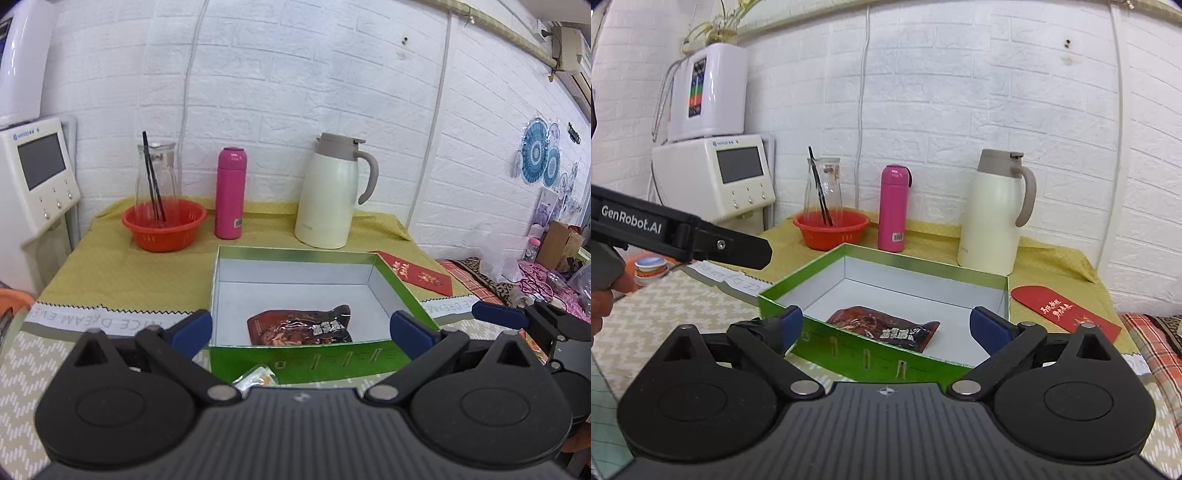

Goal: Organize snacks
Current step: 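Move the right gripper back and grasp the red mixed-nuts bag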

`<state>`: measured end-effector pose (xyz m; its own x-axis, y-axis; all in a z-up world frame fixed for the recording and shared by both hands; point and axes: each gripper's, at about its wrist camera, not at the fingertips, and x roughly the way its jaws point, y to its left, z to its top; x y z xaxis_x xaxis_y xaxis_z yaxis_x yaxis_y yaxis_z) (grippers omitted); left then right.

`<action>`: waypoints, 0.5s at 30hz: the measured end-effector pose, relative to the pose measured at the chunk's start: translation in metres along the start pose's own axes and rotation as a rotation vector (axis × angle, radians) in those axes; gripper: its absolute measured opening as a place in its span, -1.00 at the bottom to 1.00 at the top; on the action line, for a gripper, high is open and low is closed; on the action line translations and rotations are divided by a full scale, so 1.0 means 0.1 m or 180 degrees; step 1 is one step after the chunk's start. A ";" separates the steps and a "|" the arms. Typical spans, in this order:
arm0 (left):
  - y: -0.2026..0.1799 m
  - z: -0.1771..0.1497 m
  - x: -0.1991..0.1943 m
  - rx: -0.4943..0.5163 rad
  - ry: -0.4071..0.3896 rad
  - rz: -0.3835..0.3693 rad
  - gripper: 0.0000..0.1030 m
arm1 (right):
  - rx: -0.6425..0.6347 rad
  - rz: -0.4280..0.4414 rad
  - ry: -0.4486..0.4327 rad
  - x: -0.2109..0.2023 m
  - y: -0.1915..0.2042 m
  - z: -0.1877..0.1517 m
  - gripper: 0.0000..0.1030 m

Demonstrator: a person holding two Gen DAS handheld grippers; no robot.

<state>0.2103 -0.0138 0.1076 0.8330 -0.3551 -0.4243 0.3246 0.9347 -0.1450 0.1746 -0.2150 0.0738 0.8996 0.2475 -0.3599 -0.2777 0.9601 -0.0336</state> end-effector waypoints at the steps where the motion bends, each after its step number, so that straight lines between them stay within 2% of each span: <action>1: -0.03 -0.02 -0.11 0.0024 -0.0020 -0.0006 0.98 | 0.0012 0.0023 -0.0016 -0.10 0.02 0.00 1.00; 5: -0.18 -0.20 -0.51 0.0149 -0.0019 -0.0051 0.98 | 0.0050 0.0122 -0.0081 -0.49 0.08 -0.08 1.00; 9: -0.28 -0.54 -0.87 0.0219 0.0019 -0.0137 0.98 | 0.0158 0.0164 -0.0103 -0.83 0.09 -0.28 1.00; 12: -0.29 -0.84 -1.01 0.0151 0.0105 -0.0208 0.98 | 0.0363 0.0146 -0.0026 -0.98 0.05 -0.50 1.00; 15: -0.25 -1.15 -1.04 0.0064 0.0192 -0.0165 0.98 | 0.0744 0.0154 0.0108 -1.06 -0.02 -0.74 1.00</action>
<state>0.0635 0.0016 0.0526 0.7864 -0.4009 -0.4699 0.3762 0.9143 -0.1504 0.0547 -0.2525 0.0427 0.8741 0.2933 -0.3871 -0.2310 0.9522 0.1999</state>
